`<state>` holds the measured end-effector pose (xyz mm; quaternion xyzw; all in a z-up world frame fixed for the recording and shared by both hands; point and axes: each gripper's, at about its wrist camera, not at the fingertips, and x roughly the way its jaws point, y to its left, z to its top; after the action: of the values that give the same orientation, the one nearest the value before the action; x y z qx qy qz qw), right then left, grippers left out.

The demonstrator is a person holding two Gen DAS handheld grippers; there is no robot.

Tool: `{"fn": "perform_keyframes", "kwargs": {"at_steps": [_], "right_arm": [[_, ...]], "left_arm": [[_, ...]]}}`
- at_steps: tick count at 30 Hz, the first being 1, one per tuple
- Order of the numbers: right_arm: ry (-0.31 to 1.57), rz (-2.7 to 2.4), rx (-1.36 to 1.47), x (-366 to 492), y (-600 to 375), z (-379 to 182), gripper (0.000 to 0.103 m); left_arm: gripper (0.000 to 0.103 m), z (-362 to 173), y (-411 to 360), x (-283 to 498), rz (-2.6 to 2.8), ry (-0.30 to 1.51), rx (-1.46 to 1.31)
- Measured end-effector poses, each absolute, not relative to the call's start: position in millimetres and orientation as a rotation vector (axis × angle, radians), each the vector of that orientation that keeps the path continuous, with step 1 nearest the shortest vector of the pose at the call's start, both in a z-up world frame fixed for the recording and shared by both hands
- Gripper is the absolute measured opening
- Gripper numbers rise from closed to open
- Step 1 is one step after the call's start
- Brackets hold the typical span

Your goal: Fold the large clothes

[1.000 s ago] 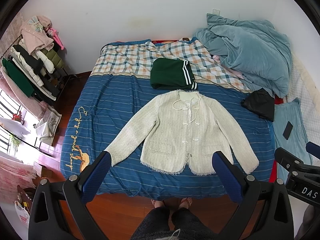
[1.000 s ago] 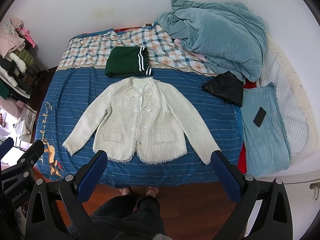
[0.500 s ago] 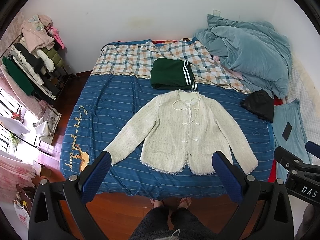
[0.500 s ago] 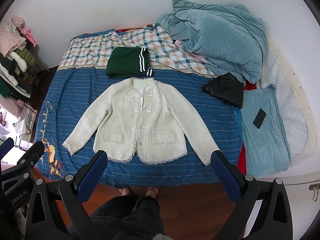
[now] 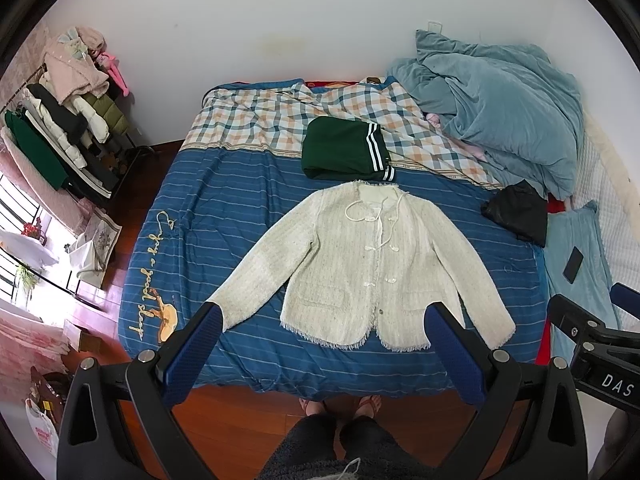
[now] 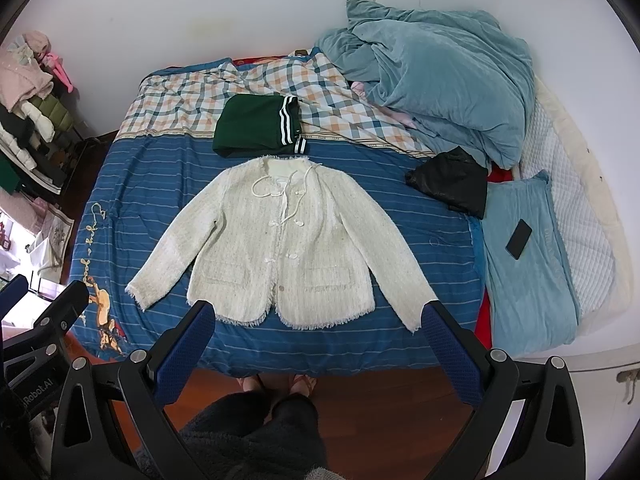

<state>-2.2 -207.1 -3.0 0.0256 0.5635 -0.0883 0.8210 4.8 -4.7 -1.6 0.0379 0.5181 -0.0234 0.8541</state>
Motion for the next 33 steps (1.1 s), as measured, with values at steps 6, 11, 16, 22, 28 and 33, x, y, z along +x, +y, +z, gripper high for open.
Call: {"fn": "perform_keyframes", "kwargs": {"at_steps": [6, 11, 16, 22, 28, 33], "right_arm": [[1.204, -0.189, 0.061, -2, -207, -4, 0.103], [1.205, -0.189, 0.110, 11, -212, -11, 0.103], [1.225, -0.291, 0.301, 22, -264, -64, 0.103], [1.251, -0.516, 0.575, 20, -378, -177, 0.063], [1.287, -0.656, 0.864, -4, -492, -331, 0.051], [1.332, -0.797, 0.922, -41, -574, -458, 0.065]], "left_arm": [[0.103, -3, -4, 4, -0.052, 1.090, 0.080], [0.103, -6, -5, 10, -0.045, 1.080, 0.084], [0.103, -34, -6, 45, 0.014, 1.005, 0.129], [0.103, -110, -16, 105, 0.050, 1.050, 0.162], [0.103, -201, -51, 155, 0.150, 1.136, 0.192], [0.103, -286, -86, 182, 0.181, 1.217, 0.248]]}}
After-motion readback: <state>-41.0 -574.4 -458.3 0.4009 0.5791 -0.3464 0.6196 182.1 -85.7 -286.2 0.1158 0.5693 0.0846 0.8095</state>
